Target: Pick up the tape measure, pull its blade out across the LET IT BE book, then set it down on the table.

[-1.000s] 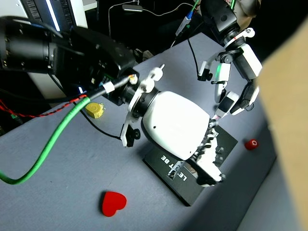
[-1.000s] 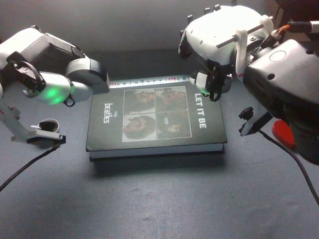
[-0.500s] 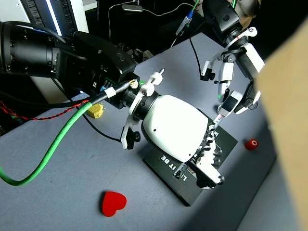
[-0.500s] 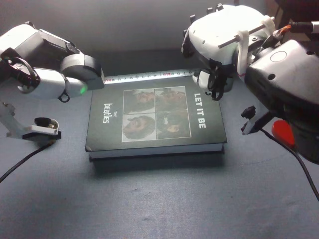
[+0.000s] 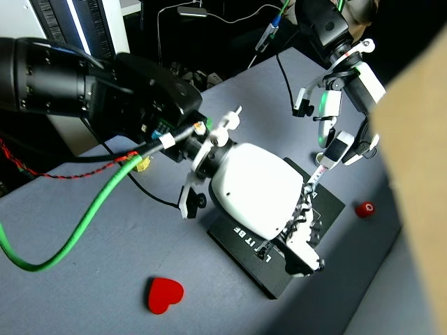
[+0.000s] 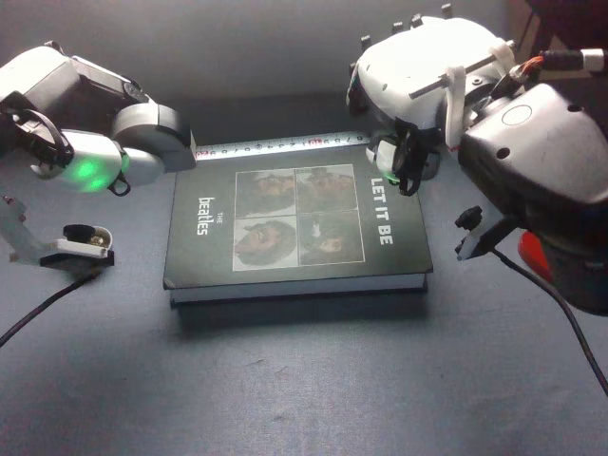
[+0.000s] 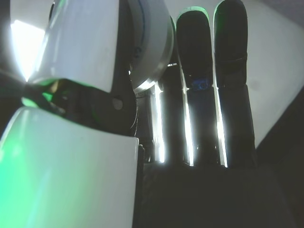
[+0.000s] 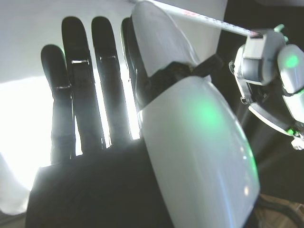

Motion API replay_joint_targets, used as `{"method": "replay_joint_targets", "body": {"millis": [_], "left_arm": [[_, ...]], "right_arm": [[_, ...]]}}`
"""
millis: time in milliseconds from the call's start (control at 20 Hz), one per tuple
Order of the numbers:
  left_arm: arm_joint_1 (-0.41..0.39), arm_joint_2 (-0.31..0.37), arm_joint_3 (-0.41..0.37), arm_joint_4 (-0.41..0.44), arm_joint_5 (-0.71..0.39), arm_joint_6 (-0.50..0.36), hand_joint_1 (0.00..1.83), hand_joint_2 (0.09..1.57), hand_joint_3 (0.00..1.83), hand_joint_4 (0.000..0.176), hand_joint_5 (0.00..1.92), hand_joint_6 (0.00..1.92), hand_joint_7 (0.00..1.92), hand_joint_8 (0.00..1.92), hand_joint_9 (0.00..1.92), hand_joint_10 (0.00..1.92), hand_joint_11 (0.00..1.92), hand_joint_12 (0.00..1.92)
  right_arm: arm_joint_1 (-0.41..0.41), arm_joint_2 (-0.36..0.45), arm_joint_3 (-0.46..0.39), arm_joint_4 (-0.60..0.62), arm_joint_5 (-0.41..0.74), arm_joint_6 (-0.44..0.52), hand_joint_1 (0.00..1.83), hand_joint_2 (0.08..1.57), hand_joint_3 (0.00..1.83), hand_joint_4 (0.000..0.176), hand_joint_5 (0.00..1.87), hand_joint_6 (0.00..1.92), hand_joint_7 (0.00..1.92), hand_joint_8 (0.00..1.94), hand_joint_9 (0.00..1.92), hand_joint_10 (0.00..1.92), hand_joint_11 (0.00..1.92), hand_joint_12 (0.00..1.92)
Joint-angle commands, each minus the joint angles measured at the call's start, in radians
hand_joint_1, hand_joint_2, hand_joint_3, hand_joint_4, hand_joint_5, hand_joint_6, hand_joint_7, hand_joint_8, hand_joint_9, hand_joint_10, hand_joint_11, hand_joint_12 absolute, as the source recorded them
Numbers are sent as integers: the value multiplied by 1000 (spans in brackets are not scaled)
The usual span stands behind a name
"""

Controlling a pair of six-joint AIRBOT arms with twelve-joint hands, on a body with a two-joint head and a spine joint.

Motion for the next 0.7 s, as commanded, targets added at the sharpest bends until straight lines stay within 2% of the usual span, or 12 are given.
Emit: {"method": "replay_joint_targets", "body": {"millis": [0, 50, 100, 150, 250, 300, 350, 400, 500, 650], "left_arm": [[-8, 6, 4, 37, -87, -18, 1381, 1085, 0, 0, 1090, 674, 997, 904, 941, 1201, 828, 934], [-8, 6, 4, 38, -88, -18, 1381, 1086, 0, 0, 1095, 677, 992, 901, 937, 1205, 825, 933], [-8, 6, 4, 38, -88, -18, 1381, 1085, 0, 0, 1089, 678, 992, 902, 947, 1200, 828, 934], [-8, 5, 5, 38, -88, -18, 1381, 1085, 0, 0, 1089, 677, 989, 902, 952, 1200, 831, 935], [-8, 4, 6, 38, -88, -18, 1380, 1087, 0, 0, 1095, 668, 988, 894, 938, 1225, 844, 945], [-8, 4, 6, 38, -89, -18, 1380, 1087, 0, 0, 1095, 668, 988, 894, 938, 1225, 844, 945], [-8, 4, 7, 38, -90, -18, 1381, 1086, 0, 0, 1092, 672, 983, 903, 950, 1209, 849, 947], [-7, 4, 7, 38, -90, -18, 1381, 1086, 0, 0, 1091, 674, 983, 906, 952, 1202, 844, 944], [-6, 6, 7, 38, -91, -18, 1381, 1085, 0, 0, 1090, 674, 988, 906, 953, 1196, 835, 937], [-6, 6, 7, 38, -96, -20, 1381, 1085, 0, 0, 1095, 672, 997, 901, 939, 1203, 819, 930]], "right_arm": [[8, 0, 4, -81, 42, 3, 1053, 1278, 4, 0, 668, 1428, 852, 12, 735, 288, 277, 1322], [7, -1, 6, -81, 42, 3, 1051, 1281, 1, 0, 664, 1442, 855, 12, 729, 302, 276, 1325], [6, -4, 9, -81, 42, 3, 1059, 1235, 0, 0, 558, 786, 850, 9, 714, 319, 267, 1317], [6, -5, 12, -81, 42, 3, 1067, 1220, 0, 0, 623, 448, 850, 7, 703, 340, 283, 1298], [6, -7, 17, -81, 42, 3, 1065, 1218, 0, 0, 723, 165, 848, 3, 686, 386, 297, 1298], [6, -7, 18, -81, 42, 3, 1065, 1218, 0, 0, 723, 165, 848, 3, 686, 386, 297, 1298], [5, -7, 19, -81, 42, 4, 1073, 1221, 46, 0, 731, 1097, 856, 3, 681, 423, 319, 1298], [6, -7, 19, -81, 42, 5, 1061, 1262, 16, 0, 686, 1361, 858, 3, 677, 444, 305, 1318], [12, -5, 18, -81, 42, 7, 1045, 1288, 4, 0, 652, 1459, 860, 3, 663, 465, 293, 1326], [19, 3, 18, -81, 38, 11, 1044, 1290, 2, 0, 649, 1466, 860, 3, 660, 468, 291, 1327]]}}
